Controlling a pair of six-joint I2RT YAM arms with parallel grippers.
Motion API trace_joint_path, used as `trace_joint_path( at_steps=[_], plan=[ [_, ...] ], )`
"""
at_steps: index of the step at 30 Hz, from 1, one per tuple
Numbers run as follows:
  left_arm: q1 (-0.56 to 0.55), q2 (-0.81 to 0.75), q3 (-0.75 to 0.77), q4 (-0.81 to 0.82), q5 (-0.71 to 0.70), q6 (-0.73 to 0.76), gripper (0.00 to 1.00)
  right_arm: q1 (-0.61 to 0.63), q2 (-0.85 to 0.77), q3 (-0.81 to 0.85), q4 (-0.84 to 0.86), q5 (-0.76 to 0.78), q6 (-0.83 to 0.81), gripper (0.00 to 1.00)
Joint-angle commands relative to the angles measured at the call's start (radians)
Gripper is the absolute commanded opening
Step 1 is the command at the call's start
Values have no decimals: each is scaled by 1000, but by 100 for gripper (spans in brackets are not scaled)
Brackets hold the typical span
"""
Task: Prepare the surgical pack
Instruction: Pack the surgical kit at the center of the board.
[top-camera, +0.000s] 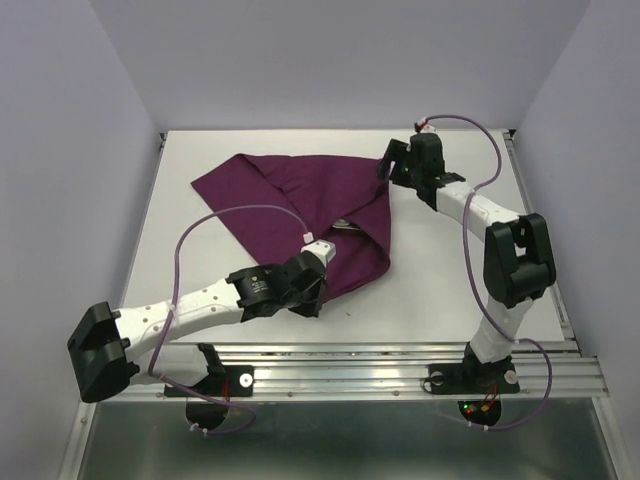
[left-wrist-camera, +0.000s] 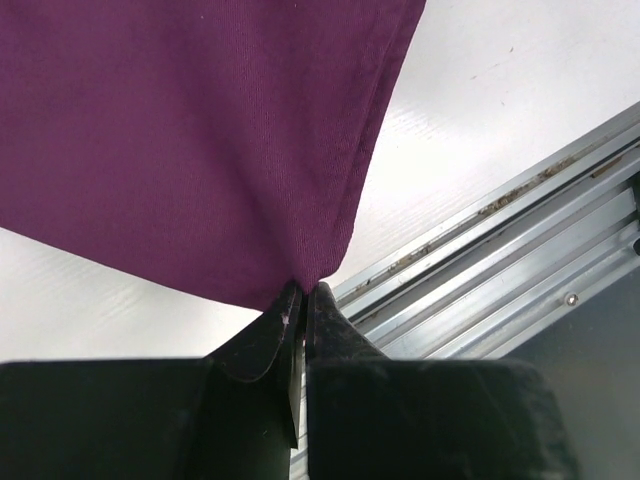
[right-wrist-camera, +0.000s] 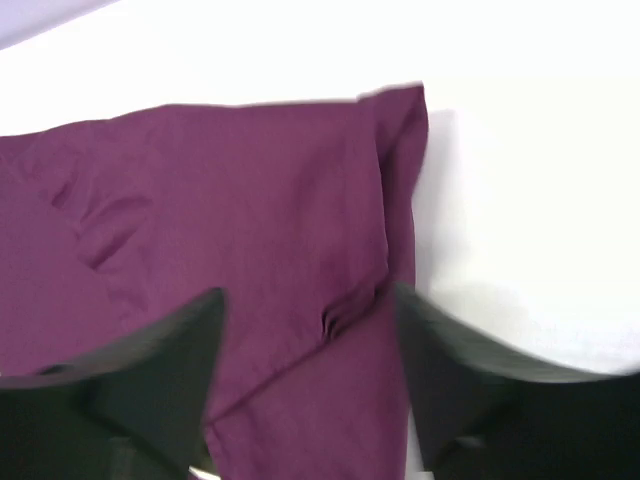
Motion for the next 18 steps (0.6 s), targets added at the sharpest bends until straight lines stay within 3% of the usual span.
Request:
trace_joint_path(
  at_steps=[1, 4, 6, 15, 18],
  plan=[
    [-15, -64, -15, -53, 40, -66, 0, -5, 106, 192, -12, -33, -70, 64],
    [-15, -104, -14, -61, 43, -86, 0, -5, 225, 334, -37, -12, -90, 39],
    [-15, -120, -9, -62, 43, -88, 0, -5, 290, 407, -39, 0, -90, 33],
    [-19, -164, -8, -78, 79, -115, 0, -5, 647, 889, -207, -70, -64, 40],
    [-22, -186, 7, -87, 79, -111, 0, -5, 698, 928, -238, -104, -59, 41]
  ],
)
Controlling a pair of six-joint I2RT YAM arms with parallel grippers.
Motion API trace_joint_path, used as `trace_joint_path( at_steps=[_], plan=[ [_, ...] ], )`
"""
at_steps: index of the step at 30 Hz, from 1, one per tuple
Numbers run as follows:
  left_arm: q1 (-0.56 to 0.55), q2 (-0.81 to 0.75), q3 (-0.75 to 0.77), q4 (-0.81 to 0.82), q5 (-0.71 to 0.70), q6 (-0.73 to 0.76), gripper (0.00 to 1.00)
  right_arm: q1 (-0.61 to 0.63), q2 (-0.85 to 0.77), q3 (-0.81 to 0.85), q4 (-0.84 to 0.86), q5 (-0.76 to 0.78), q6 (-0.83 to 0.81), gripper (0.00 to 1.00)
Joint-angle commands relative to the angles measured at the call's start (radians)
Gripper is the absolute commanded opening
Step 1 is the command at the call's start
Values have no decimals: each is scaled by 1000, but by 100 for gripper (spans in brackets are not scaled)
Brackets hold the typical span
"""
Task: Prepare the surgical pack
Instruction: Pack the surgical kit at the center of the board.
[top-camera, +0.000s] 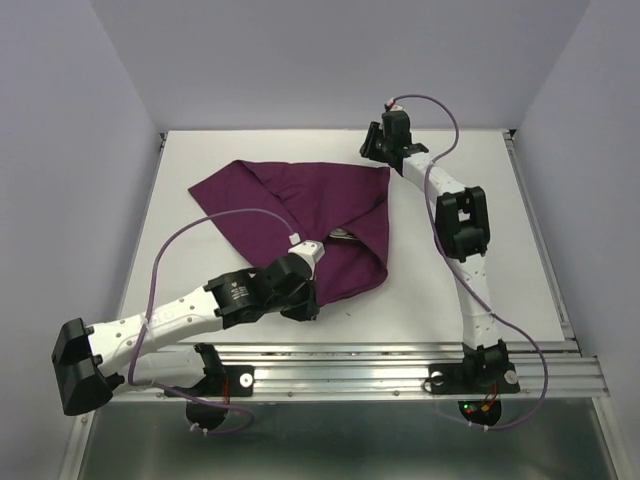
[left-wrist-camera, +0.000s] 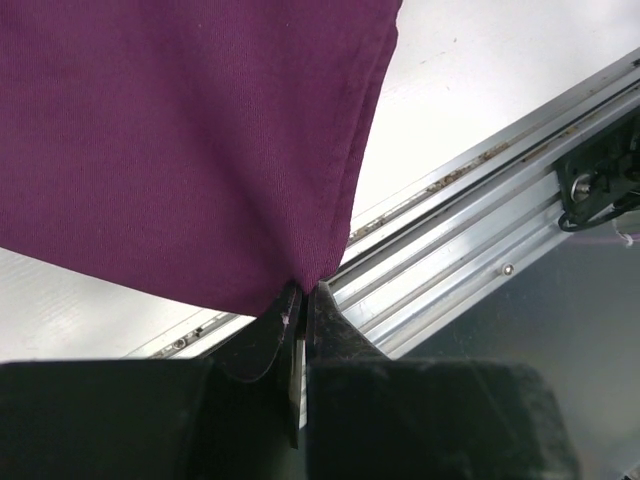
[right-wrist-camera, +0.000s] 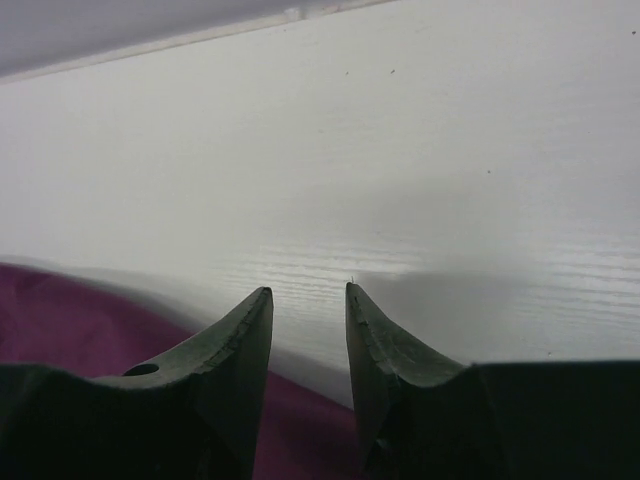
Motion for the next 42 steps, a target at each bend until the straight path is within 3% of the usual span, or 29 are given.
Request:
trace_joint_path(
  at_steps=[1, 7, 13, 23, 33, 42],
  plan=[
    [-15, -63, 28, -26, 34, -8, 0, -5, 39, 80, -52, -59, 6, 41],
    [-15, -72, 129, -43, -41, 34, 0, -5, 97, 146, -118, -147, -47, 34],
    [26, 38, 293, -14, -161, 122, 0, -5, 48, 50, -115, -256, -86, 31],
    [260, 118, 406, 175, -76, 288, 0, -5, -58, -145, -81, -360, -116, 28],
    [334, 288, 525, 334, 8, 383, 0, 14, -125, -309, -50, -417, -146, 27],
    [418, 495, 636, 428, 121, 406, 0, 32, -139, -351, -56, -446, -175, 27]
  ],
)
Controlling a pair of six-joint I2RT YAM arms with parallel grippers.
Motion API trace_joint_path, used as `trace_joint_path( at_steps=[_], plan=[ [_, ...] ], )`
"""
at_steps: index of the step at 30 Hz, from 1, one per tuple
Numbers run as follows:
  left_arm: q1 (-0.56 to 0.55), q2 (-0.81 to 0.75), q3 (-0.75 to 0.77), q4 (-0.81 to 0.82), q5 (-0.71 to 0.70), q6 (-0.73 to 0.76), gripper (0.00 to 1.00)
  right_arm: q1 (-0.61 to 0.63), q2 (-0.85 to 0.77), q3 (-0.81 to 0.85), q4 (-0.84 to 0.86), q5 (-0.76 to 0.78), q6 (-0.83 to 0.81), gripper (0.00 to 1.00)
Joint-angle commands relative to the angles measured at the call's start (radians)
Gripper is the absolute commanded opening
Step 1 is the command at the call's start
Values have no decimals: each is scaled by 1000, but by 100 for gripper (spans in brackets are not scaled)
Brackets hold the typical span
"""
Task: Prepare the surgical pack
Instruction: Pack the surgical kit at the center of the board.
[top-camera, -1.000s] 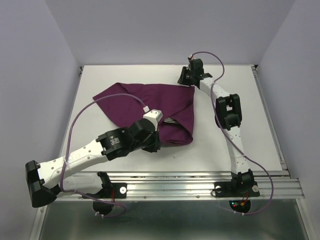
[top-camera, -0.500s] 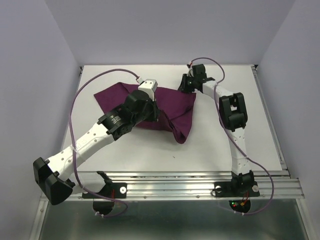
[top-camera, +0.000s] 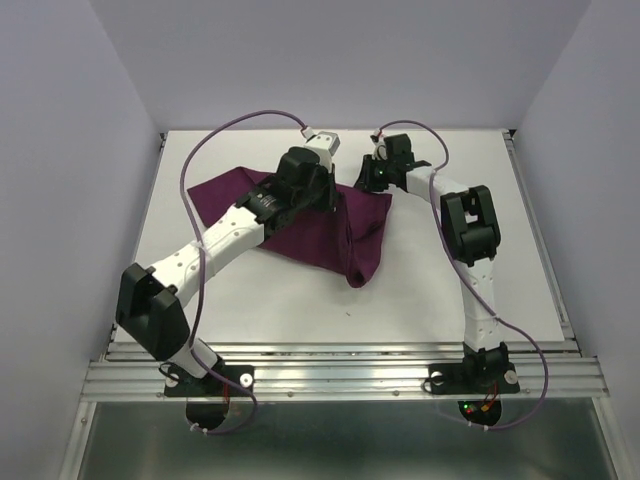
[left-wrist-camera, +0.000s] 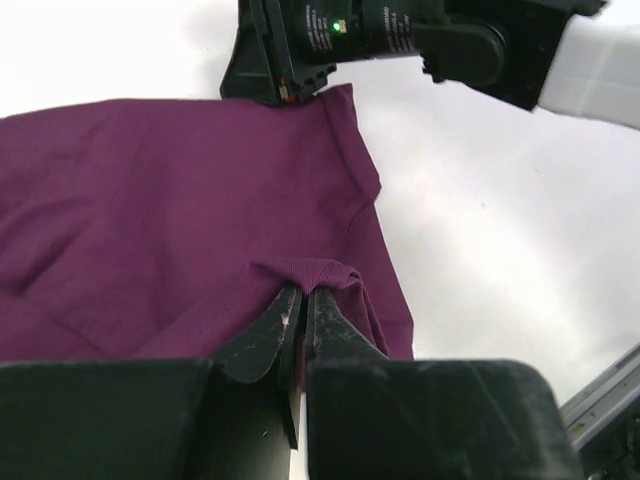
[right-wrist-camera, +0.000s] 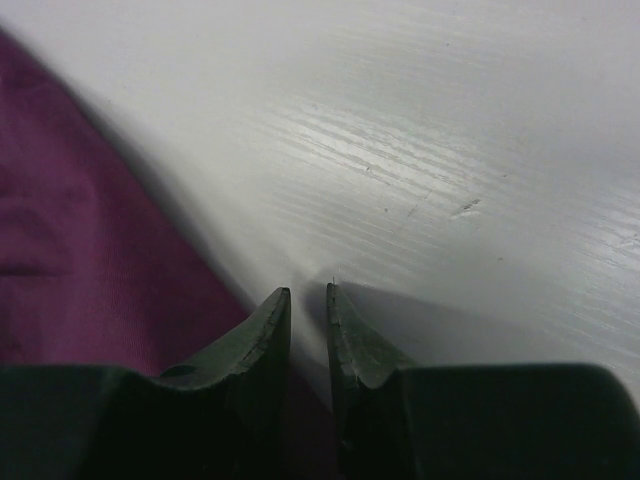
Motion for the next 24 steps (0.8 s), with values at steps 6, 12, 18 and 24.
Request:
trace_joint_path(
  at_steps=[6, 12, 18, 24],
  plan=[
    [78, 160, 173, 185, 111, 26, 0, 38, -21, -28, -59, -50, -55, 27],
    [115, 301, 277, 194, 117, -14, 0, 38, -13, -36, -78, -59, -70, 27],
    [144, 466, 397, 184, 151, -46, 0, 38, -10, -56, -73, -69, -67, 27],
    [150, 557, 449, 185, 152, -60, 0, 38, -11, -71, -75, -71, -75, 27]
  ],
)
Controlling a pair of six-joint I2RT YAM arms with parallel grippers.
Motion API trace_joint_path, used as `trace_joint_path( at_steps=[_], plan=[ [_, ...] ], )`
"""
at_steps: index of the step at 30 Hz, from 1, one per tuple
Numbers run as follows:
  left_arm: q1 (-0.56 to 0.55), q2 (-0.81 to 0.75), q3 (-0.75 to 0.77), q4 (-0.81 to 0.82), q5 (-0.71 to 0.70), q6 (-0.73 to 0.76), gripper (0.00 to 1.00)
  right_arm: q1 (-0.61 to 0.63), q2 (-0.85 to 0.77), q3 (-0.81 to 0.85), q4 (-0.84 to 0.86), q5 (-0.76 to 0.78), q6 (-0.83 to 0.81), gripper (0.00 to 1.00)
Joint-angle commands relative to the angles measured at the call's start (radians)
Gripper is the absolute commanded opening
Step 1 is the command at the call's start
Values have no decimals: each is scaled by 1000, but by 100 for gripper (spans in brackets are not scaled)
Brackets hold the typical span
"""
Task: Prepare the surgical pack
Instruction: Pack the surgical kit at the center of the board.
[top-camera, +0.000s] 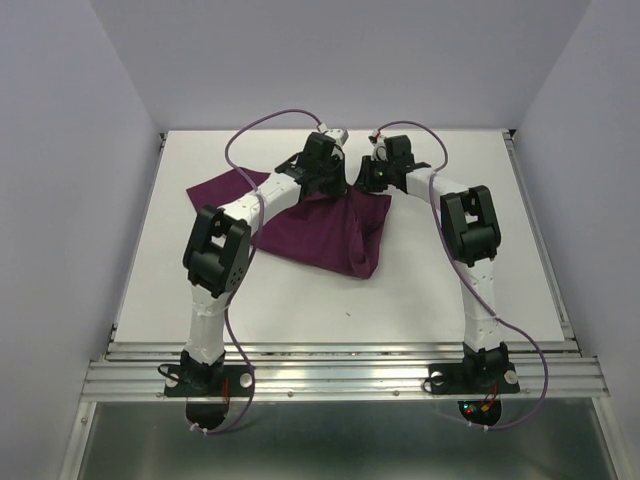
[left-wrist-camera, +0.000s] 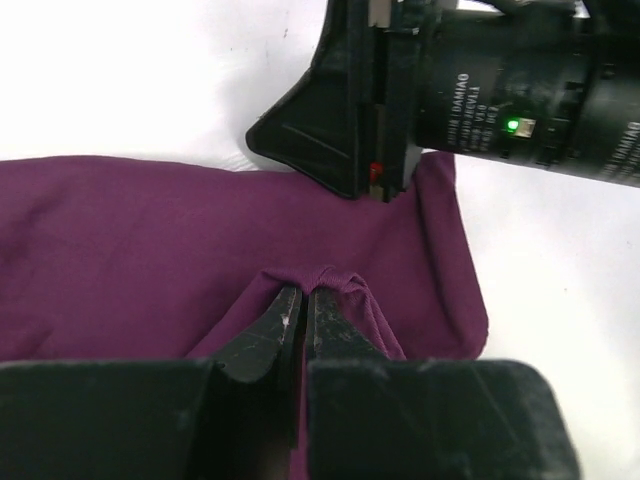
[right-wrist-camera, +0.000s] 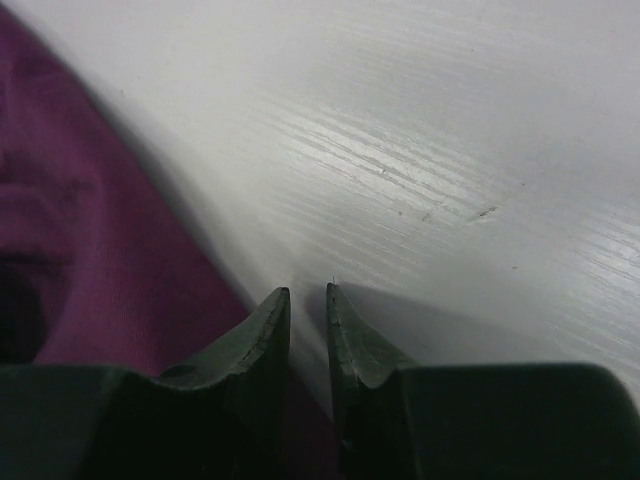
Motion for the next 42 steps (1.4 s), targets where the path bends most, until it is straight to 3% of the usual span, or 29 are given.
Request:
trace_joint_path(
  at_steps=[1, 12, 18, 25, 32, 37, 42],
  plan=[
    [11, 5, 109, 128, -10, -11, 0, 34, -8, -52, -99, -41, -33, 27],
    [13, 158, 272, 42, -59, -8, 1, 34, -23, -89, -92, -38, -36, 27],
    [11, 175, 313, 2, -76, -6, 32, 34, -35, -107, -87, -26, -36, 27],
    [11, 122, 303, -9, -114, 12, 54, 34, -49, -122, -79, -15, -30, 27],
    [11, 53, 293, -12, -148, 20, 55, 34, -100, -150, -61, 66, -4, 31],
    [11, -19, 290, -42, -221, 22, 55, 34, -175, -142, -61, 253, 26, 38],
    [13, -110, 267, -101, -246, 29, 55, 34, -238, -129, -67, 428, 49, 53]
  ],
)
